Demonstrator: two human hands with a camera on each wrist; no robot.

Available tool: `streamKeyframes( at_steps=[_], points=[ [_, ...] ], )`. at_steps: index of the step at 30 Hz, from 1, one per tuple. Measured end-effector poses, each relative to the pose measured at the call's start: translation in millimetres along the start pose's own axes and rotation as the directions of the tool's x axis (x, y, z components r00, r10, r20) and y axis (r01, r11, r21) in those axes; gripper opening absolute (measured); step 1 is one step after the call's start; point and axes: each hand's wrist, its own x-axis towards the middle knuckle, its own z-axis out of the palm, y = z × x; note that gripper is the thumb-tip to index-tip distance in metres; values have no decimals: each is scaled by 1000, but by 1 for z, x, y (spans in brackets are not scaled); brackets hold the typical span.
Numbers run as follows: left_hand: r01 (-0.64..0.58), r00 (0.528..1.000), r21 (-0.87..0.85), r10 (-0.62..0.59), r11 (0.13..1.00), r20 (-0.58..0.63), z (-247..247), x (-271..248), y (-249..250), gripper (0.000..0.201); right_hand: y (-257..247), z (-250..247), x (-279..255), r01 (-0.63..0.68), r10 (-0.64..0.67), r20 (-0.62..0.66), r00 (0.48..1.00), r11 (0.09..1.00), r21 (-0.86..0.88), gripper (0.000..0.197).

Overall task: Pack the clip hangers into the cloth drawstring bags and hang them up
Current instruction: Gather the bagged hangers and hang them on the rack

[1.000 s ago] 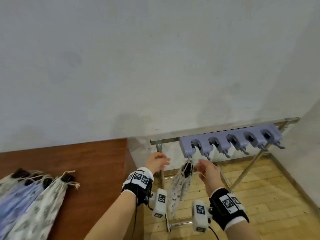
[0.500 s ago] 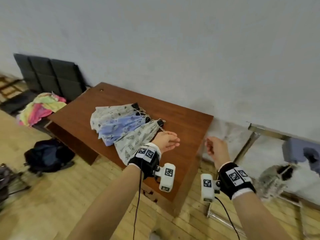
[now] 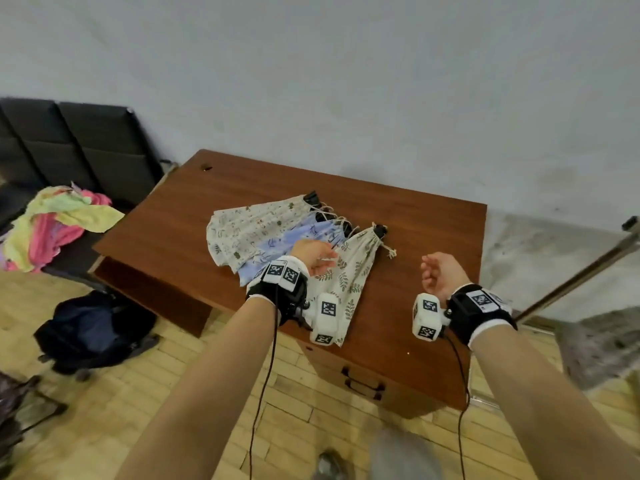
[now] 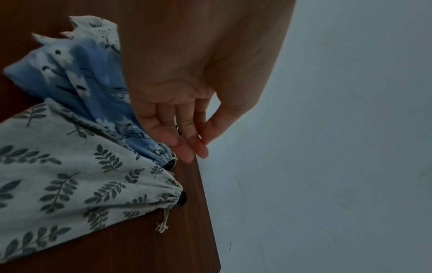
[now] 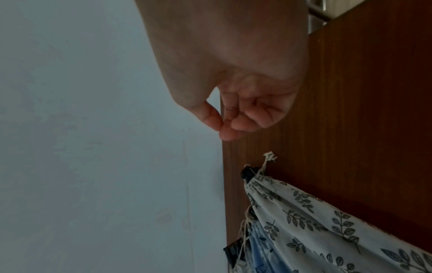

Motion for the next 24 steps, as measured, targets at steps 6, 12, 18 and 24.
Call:
streamKeyframes(
  at_steps=[6,12,18,24],
  points=[
    [81,991,32,-84,996,103,-6,64,33,6,9,39,28,-49,52,-119,992,998,33,16],
    [177,964,105,-194,979,180,25,147,55,24,-2,73,92,-117,152,-165,975,972,201,20],
    [140,966,372,-209,918,154,53,225,60,18,1,105,142,-167,227,-161,960,933,318,45],
    [106,934,491,-256,865,251,81,281,46,35,14,122,174,-158,209,-166,964,948,275,19]
  ],
)
